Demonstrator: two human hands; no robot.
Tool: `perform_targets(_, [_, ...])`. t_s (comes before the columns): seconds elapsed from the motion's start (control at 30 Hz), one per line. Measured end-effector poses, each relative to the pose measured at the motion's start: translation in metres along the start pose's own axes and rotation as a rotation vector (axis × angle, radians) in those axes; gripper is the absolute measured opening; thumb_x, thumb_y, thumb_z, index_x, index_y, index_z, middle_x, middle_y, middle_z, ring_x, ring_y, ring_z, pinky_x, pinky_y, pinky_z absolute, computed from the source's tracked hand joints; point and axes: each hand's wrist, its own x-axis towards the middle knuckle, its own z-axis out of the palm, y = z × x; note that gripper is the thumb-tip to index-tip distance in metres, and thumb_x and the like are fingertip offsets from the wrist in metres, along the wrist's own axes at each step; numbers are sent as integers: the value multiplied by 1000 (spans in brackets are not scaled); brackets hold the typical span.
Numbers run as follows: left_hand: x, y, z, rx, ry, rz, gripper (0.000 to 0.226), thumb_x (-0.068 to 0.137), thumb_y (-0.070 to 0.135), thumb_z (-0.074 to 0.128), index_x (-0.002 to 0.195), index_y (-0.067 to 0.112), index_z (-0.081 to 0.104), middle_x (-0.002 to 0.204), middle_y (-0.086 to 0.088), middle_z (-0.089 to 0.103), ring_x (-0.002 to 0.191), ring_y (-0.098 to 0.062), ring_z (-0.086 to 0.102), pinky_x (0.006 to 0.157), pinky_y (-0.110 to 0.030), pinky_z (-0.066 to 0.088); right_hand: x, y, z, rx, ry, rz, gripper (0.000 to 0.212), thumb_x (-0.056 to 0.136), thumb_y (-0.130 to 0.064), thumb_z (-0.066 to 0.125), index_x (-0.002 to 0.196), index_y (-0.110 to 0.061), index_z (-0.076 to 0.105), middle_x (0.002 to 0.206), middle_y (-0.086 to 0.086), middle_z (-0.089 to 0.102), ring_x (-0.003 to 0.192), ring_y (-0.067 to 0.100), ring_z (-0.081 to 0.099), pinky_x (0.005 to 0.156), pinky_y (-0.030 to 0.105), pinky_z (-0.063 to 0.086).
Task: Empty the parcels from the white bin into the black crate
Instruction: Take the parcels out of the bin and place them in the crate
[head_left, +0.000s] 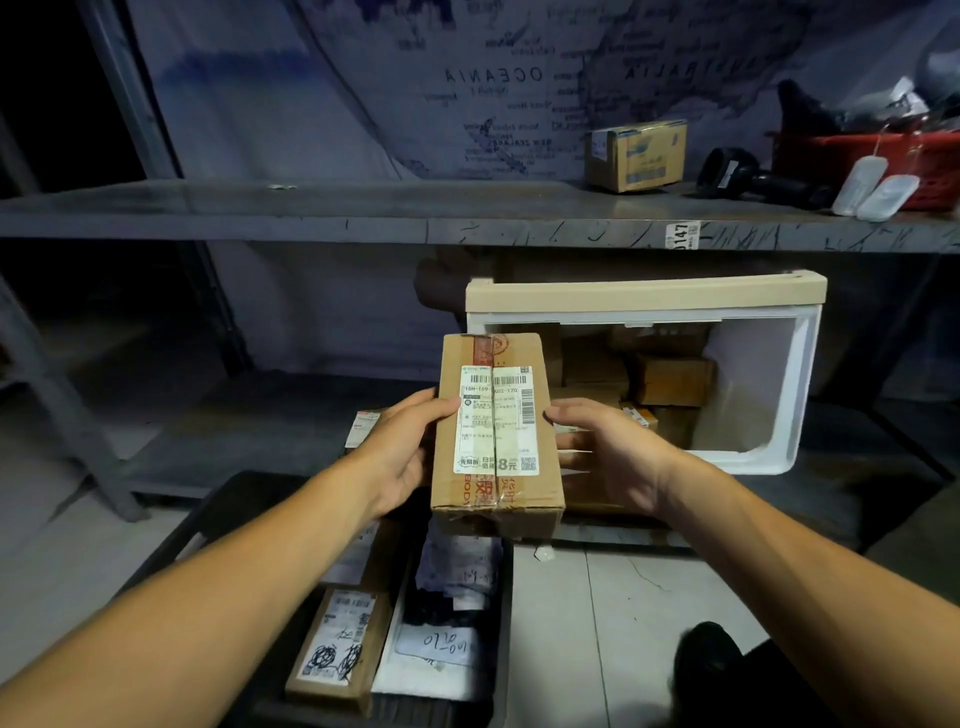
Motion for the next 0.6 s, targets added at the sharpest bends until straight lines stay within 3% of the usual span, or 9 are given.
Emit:
perform_targets(0.1, [-7, 4, -17, -2, 35, 19, 22, 98, 18, 60, 118, 16, 71, 107, -8, 77, 102, -23, 71, 92, -41, 55, 6, -1, 17, 17, -31, -18, 35, 95, -28, 65, 127, -14, 62, 100, 7, 78, 98, 25, 73, 77, 40, 56])
perform_targets(0.23, [-14, 4, -50, 40, 110, 13, 20, 98, 22, 62, 115, 17, 71, 104, -7, 78, 101, -25, 72, 94, -44, 56, 19, 11, 51, 76, -101, 38, 36, 98, -23, 61, 131, -8, 58, 82, 3, 76, 76, 20, 75, 64, 34, 58])
perform_targets(0.43, [-17, -10, -105, 60, 192, -46, 21, 99, 23, 60, 116, 17, 71, 106, -10, 77, 97, -25, 73, 77, -35, 59, 49, 42, 100, 83, -185, 123, 32, 101, -22, 53, 128, -7, 60, 104, 13, 77, 94, 26, 75, 71, 37, 59])
perform_targets(0.53, [-13, -26, -127, 58, 224, -103, 22, 99, 25, 60, 116, 17, 71, 105, -9, 77, 100, -27, 73, 83, -37, 59, 69, 65, 116, 55, -188, 173, 39, 100, -25, 54, 135, -7, 57, 116, 17, 74, 112, 32, 70, 83, 42, 59])
perform_targets(0.6, [-8, -39, -140, 49, 247, -140, 22, 99, 26, 60, 115, 16, 72, 104, -8, 78, 100, -26, 73, 86, -39, 58, 82, 82, 125, 47, -187, 204, 38, 100, -26, 55, 134, -9, 58, 113, 14, 75, 108, 29, 72, 82, 43, 59])
